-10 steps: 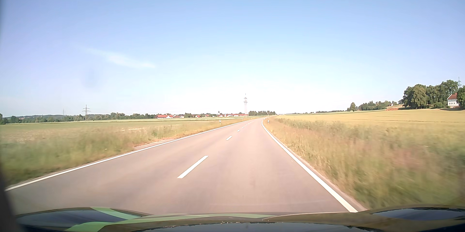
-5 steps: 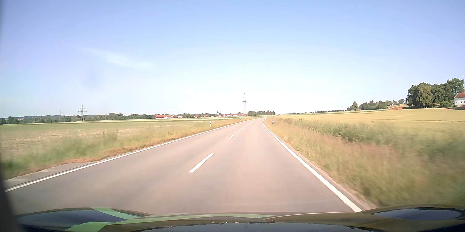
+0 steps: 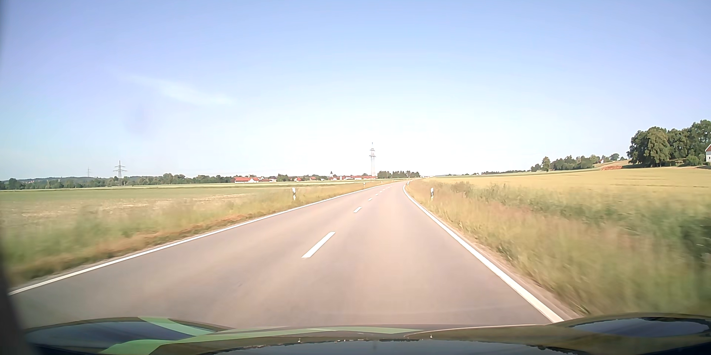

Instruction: Follow the waypoints while adhering to traffic rules and regulations

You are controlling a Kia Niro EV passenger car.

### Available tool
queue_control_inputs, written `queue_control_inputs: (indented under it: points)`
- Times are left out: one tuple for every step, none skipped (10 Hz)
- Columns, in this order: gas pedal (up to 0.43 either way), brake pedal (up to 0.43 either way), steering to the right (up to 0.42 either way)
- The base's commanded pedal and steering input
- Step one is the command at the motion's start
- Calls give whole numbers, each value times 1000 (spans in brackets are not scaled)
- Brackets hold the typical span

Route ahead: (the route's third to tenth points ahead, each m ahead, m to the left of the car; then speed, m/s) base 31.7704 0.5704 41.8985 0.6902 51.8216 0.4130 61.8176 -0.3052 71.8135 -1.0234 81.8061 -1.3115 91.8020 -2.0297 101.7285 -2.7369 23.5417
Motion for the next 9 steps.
queue_control_inputs:
  points:
    - [248,0,1]
    - [248,0,1]
    - [248,0,1]
    - [260,0,2]
    - [260,0,2]
    - [260,0,3]
    - [260,0,6]
    - [260,0,7]
    - [260,0,6]
